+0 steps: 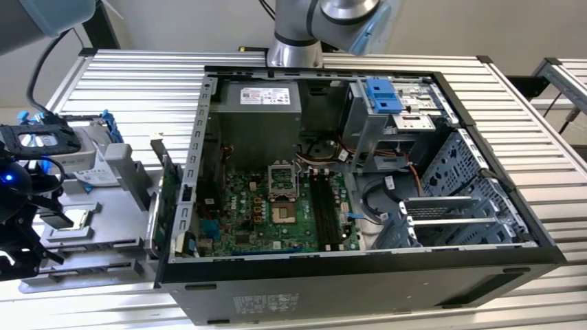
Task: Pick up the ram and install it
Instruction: 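Pick up the ram and move it above insertion slot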
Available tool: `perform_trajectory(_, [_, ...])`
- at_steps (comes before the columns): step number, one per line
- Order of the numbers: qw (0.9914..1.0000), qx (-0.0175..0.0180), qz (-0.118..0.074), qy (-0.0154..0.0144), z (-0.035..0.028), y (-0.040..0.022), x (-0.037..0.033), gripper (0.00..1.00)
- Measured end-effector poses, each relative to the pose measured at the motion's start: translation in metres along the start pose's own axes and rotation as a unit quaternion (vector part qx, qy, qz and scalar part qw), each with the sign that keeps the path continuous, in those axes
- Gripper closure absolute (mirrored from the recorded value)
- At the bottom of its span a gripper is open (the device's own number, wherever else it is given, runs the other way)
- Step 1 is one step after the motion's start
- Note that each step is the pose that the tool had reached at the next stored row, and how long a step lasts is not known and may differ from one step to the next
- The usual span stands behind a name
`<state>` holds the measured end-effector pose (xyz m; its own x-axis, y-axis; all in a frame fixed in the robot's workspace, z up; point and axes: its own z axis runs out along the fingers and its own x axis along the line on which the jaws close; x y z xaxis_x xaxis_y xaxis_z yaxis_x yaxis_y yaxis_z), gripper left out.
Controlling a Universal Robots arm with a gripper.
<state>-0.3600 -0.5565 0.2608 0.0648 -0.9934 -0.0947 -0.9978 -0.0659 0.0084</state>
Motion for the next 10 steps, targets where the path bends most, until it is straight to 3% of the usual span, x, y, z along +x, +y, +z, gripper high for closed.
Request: perform_trajectory(10, [1.00000, -0.0005, 0.000, -0.0001, 0.0033, 0.0006, 0.0003, 0.00])
